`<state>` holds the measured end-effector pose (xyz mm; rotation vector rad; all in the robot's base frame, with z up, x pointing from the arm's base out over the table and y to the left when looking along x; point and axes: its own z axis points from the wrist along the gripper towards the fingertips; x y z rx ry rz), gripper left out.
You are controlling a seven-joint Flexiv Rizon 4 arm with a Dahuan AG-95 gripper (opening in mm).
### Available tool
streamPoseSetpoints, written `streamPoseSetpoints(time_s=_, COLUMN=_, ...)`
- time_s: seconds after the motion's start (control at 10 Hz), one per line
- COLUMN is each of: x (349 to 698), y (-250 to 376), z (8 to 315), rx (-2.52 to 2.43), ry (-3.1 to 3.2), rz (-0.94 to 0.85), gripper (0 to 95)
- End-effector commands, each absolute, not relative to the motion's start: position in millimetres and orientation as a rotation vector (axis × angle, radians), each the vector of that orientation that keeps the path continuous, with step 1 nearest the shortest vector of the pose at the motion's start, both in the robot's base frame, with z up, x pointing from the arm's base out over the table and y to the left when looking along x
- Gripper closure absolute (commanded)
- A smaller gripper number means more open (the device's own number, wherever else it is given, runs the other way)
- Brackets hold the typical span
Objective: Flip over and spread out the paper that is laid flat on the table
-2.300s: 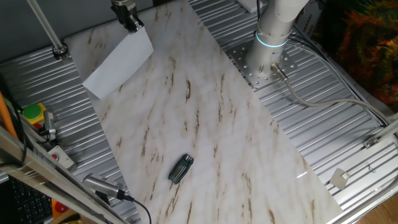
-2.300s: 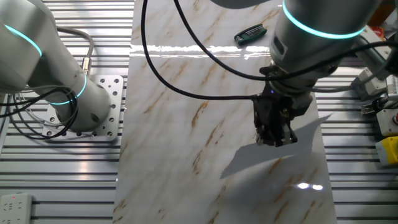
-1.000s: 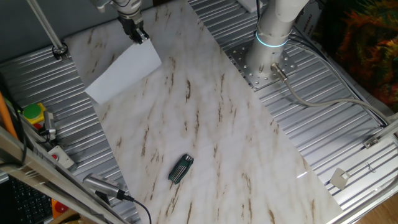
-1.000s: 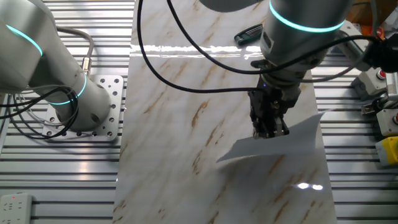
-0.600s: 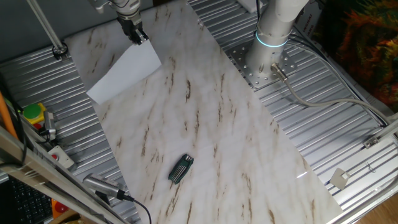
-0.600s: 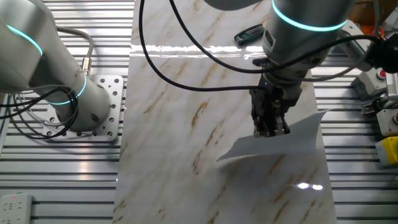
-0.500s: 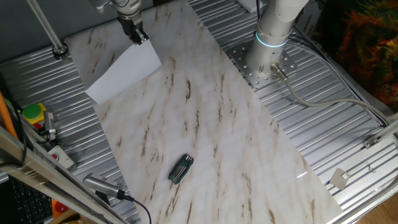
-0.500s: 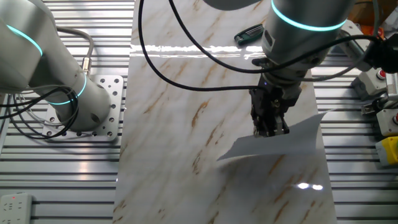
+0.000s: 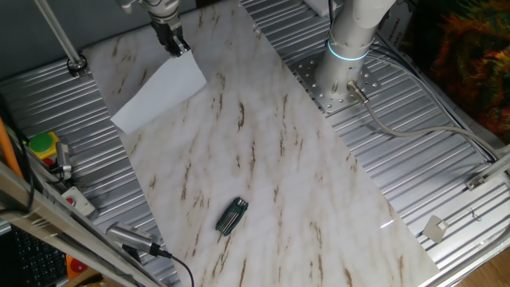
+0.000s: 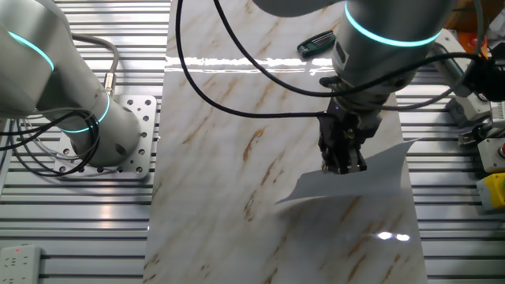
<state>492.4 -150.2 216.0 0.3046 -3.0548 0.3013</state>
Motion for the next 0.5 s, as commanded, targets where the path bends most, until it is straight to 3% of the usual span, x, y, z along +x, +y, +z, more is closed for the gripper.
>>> streamPoseSetpoints(time_s=0.1, x=492.8, y=-148.9, z=216.4, rx=0.266, ry=-3.072, rz=0.233, gripper=95.0)
streamPoseSetpoints(time_s=0.5, x=493.4, y=-146.7, z=216.9, rx=0.228, ry=-3.095, rz=0.143, gripper=95.0)
